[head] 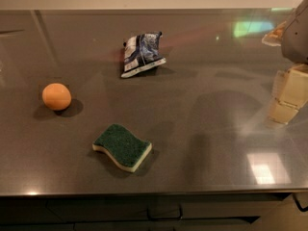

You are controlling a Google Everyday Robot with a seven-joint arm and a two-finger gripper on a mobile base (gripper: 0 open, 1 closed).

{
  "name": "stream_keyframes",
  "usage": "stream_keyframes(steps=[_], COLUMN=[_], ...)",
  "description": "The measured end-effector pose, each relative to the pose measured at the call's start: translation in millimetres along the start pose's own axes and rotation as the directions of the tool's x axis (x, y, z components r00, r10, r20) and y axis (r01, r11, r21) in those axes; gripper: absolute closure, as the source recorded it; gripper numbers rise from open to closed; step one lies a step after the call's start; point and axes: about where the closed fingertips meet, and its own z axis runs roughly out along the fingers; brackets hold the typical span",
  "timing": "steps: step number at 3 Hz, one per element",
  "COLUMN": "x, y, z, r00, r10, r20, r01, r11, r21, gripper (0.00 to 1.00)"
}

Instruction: Pick blue chip bag

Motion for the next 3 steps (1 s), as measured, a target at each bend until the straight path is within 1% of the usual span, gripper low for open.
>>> stream_keyframes(steps=[2,3], x=[-4,-22], y=[-2,-12], z=[0,8], r00=[1.0,0.998], r10=[0.009,0.025], r20=[0.008,0.057], r01=[-0.009,-0.025], r11=[0.9999,0.9996], r21=[-0.006,-0.012], gripper=[0.0,0.0])
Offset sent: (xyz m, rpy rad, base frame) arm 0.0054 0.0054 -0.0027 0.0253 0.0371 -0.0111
